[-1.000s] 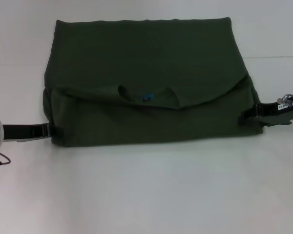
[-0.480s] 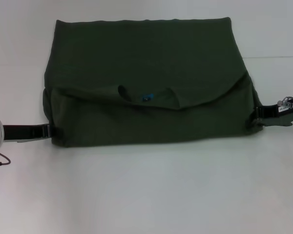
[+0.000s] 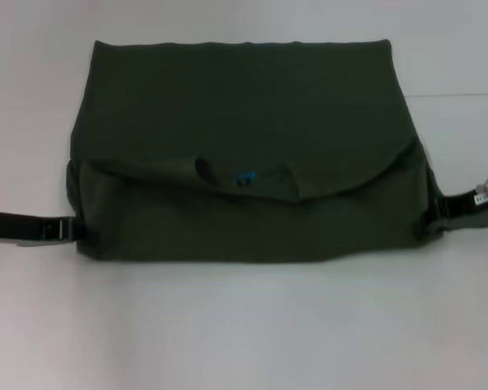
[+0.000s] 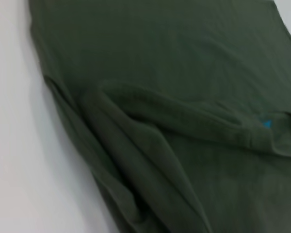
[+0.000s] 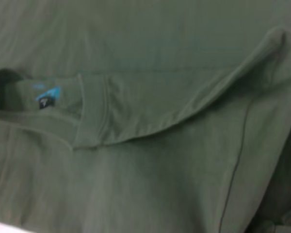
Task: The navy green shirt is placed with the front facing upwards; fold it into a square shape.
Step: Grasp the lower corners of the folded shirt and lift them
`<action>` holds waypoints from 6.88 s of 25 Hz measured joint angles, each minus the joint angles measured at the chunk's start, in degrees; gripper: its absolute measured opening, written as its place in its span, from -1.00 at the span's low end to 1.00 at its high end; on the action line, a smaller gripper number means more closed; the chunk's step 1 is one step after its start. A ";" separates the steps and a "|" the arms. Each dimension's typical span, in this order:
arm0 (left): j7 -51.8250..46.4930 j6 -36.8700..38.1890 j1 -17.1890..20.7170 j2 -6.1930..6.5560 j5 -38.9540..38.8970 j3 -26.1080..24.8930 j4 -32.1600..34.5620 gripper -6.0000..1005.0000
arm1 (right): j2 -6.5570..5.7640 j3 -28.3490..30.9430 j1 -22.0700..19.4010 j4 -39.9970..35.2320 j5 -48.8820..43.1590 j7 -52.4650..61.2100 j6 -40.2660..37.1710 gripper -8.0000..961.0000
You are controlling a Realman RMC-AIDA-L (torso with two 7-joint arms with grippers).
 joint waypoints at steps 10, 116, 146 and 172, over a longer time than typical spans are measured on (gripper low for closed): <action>0.00 22.99 1.31 1.81 7.10 -4.72 5.94 -0.87 | -0.91 0.14 -2.65 -1.35 -0.06 -3.43 -16.26 -0.88; 2.72 -9.00 -0.93 -0.64 -10.30 4.64 -1.82 0.43 | 1.67 22.11 -7.03 4.05 22.05 -18.15 0.69 -0.88; 3.41 -13.80 -0.58 -1.93 -9.69 10.33 -1.95 0.43 | 1.61 21.85 -6.92 4.05 21.97 -18.10 0.43 -0.88; -2.49 -14.13 -3.08 -1.17 -3.98 9.68 -3.47 0.43 | 1.46 21.86 -6.79 4.05 21.98 -18.24 0.86 -0.88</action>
